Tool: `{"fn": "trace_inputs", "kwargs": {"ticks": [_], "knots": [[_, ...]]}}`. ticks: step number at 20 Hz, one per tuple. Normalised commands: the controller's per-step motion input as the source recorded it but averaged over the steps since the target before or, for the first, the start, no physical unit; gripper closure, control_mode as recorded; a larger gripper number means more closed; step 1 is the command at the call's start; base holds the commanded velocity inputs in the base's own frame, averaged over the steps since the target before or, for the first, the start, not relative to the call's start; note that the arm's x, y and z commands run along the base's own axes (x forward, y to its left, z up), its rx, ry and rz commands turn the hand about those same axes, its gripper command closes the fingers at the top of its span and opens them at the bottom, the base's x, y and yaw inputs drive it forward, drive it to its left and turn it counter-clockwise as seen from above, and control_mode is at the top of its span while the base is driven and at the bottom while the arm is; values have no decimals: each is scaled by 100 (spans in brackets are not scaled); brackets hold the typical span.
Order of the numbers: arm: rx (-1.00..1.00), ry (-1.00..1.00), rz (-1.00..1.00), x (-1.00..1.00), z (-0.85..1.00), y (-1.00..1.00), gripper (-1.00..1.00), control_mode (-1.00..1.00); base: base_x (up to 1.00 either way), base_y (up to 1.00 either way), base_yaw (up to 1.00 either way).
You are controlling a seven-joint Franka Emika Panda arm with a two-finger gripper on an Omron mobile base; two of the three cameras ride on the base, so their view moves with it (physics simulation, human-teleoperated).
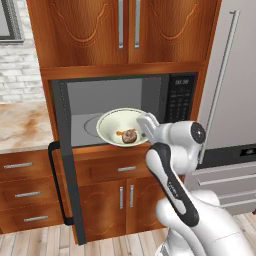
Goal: The microwave is finished heating the shrimp and mushroom. Take the bowl containing the food and place it on the dining counter.
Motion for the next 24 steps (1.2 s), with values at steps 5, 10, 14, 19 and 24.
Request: {"fn": "trace_inputs", "kwargs": {"ticks": [5, 10, 14, 19, 24], "knots": [[14, 3, -3, -47, 23, -15, 100, -100, 0, 0, 0], [0, 0, 0, 0, 0, 0, 100, -100, 0, 0, 0], [0, 0, 0, 0, 0, 0, 100, -100, 0, 0, 0], [0, 0, 0, -24, 0, -34, 100, 100, -15, -14, 1], [0, 0, 0, 0, 0, 0, 100, 100, -78, -72, 18]]}}
